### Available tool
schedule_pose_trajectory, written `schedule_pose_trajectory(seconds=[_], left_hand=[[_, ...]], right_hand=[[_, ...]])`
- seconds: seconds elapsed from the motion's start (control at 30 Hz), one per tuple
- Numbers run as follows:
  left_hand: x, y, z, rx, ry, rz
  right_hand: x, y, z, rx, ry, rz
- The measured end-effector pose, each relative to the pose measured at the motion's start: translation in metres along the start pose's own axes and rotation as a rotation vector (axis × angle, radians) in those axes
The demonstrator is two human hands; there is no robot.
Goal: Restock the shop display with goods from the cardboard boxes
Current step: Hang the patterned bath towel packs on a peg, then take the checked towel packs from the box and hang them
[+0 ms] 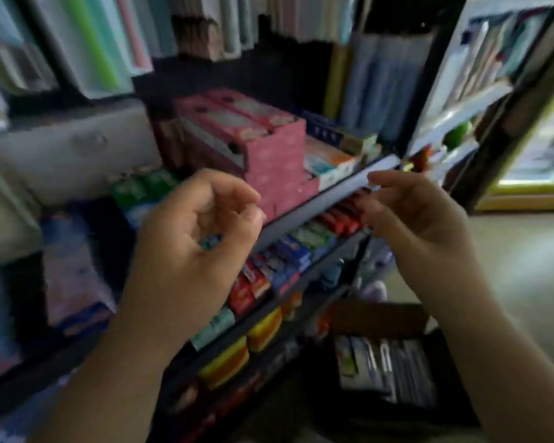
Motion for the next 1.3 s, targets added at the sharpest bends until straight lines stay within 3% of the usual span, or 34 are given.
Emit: schedule_pose_trajectory(seconds=[0.23,0.37,0.8,1.1,1.3], left_hand=[[-0.061,0.095,0.084,-0.017,-0.381,0.329],[-0.101,0.134,0.131,0.041,-0.518,0.484],[-0.221,0.227,0.229,0.279,-0.847,0.752],[-0.272,0.334,0.316,0.461,-1.064,0.755],[-0.314,0.402,0.411,0.575,-1.066,0.77]], right_hand=[[-0.07,-0.077,-0.089,-0.18,0.409,-0.205],[-0.115,-0.107,-0.132,-0.311,0.619,-0.227],[-0.215,-0.186,-0.256,-0.493,1.105,-0.261],[-0.221,-0.25,-0.434,-0.573,1.345,-0.105],[-0.217,-0.249,-0.584,-0.666,1.388,0.174]])
Point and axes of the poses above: each hand's wrist, its own x-axis towards the middle knuckle, its own y-axis out of the palm, z = x × y, the point moved 1 cm from there along x, towards the middle knuckle, and after that the axes turned 10 degrees about -z, right-handed, at the moved point
